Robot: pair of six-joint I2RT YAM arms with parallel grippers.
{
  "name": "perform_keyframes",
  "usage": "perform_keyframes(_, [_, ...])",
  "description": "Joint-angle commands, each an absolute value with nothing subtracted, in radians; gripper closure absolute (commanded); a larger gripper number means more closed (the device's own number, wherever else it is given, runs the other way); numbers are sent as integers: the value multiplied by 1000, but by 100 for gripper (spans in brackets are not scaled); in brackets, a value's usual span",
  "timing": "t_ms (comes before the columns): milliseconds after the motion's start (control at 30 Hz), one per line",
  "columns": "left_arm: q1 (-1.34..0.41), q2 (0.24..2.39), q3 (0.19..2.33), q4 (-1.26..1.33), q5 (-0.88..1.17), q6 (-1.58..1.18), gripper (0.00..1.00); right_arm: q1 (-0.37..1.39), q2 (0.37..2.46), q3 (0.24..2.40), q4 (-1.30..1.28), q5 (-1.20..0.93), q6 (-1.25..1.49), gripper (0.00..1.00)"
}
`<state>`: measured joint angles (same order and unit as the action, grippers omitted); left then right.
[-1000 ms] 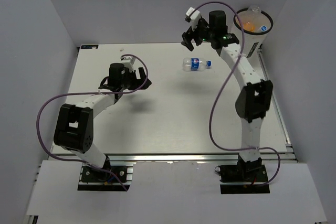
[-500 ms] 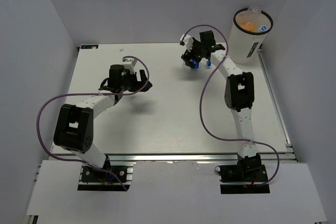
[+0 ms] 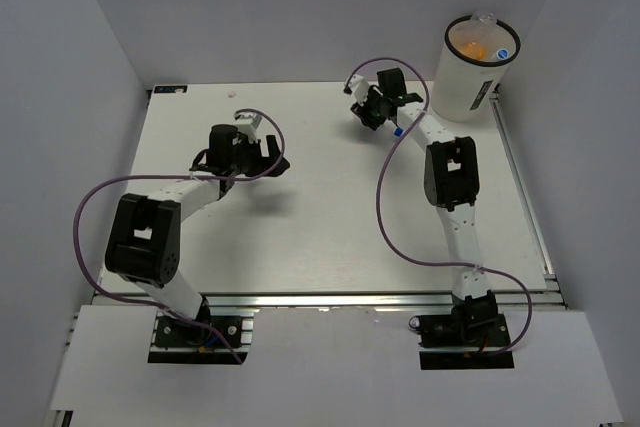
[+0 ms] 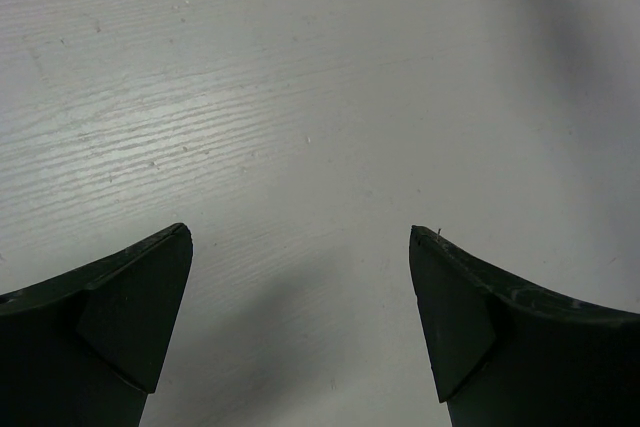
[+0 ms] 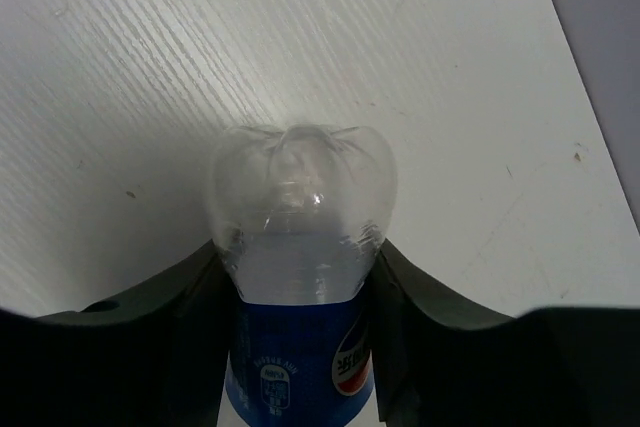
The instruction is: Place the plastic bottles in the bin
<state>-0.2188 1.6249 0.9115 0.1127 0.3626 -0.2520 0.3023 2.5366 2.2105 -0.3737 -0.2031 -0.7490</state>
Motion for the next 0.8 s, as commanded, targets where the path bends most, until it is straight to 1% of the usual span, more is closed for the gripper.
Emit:
perform_keyframes(0, [-213,1640,937,109,367,-247,2,301,2398,2177,-278,-158,-706,63])
perform_keyframes(100, [-213,1651,939,112,368,-252,2,299,2269,2160,-235,-198,-632,63])
perform_keyframes(133, [-212,1651,939,115,368,-252,2,295,2231,2110,-177,-219,-591,63])
perform_keyframes(167, [-213,1652,939,115,371,-255,2,279,2150,2085,-145,-262,-563,64])
perform_keyframes(200, [-212,1658,942,115,368,-255,2,270,2111,2066,-117,-281,-528,67])
perform_keyframes(233, [-212,1660,943,107,365,-255,2,258,2079,2047,-92,-300,-487,67])
perform_keyframes(267, [-213,1660,942,106,361,-255,2,226,2021,2039,-36,-308,-374,67])
perform_keyframes(333, [-212,1655,937,107,359,-255,2,186,1943,2004,42,-289,-257,65])
perform_keyframes(367, [-212,1654,933,109,360,-256,2,140,1921,1987,116,-250,-151,66])
perform_keyframes(433, [-212,1643,931,110,359,-255,2,91,1879,1950,175,-200,-68,68])
perform_keyframes(467, [-212,1641,930,107,357,-255,2,45,1873,1947,210,-137,-8,68])
perform_keyframes(533, [-213,1632,925,106,351,-252,2,12,1876,1950,230,-59,37,69])
perform_keyframes(600, [-212,1623,917,106,345,-255,2,-78,1899,1974,245,-17,81,68])
perform_keyframes(767, [-213,1617,919,87,321,-255,2,-140,2005,2127,195,69,109,68])
